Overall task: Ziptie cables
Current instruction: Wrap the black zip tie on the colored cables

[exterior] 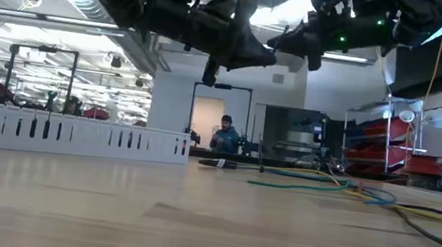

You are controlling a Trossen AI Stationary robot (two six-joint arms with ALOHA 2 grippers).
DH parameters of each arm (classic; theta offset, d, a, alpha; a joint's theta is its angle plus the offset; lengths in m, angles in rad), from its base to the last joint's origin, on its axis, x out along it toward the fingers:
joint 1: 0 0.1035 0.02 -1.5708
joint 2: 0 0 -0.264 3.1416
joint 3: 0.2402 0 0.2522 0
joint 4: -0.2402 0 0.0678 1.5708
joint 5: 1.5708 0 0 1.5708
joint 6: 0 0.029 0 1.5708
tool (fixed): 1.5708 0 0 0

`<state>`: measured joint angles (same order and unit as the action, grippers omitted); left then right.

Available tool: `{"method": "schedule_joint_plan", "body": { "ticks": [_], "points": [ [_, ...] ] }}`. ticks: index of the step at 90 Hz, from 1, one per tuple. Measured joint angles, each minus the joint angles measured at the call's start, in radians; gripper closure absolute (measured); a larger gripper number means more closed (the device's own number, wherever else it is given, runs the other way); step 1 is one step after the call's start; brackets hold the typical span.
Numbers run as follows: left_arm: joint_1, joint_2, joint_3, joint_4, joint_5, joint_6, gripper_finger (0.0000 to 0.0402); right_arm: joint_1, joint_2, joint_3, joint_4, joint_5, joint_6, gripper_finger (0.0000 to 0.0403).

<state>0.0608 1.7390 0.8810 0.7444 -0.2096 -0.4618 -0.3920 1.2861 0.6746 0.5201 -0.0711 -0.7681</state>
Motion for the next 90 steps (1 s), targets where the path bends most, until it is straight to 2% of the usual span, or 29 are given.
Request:
{"method": "schedule_joint_plan", "body": {
  "ticks": [34, 74, 90],
  "points": [
    [0.000, 0.000, 0.000, 0.005, -0.001, -0.003, 0.0401, 0.008, 0.008, 0.000, 0.006, 0.002, -0.025, 0.0403],
    [-0.002, 0.002, 0.000, 0.030, -0.011, -0.006, 0.0401, 0.071, 0.021, 0.002, 0.007, 0.125, -0.093, 0.0403],
    [-0.019, 0.002, 0.000, 0.030, -0.012, 0.028, 0.0401, 0.071, 0.021, 0.002, 0.010, 0.131, -0.086, 0.0403]
  ]
}}
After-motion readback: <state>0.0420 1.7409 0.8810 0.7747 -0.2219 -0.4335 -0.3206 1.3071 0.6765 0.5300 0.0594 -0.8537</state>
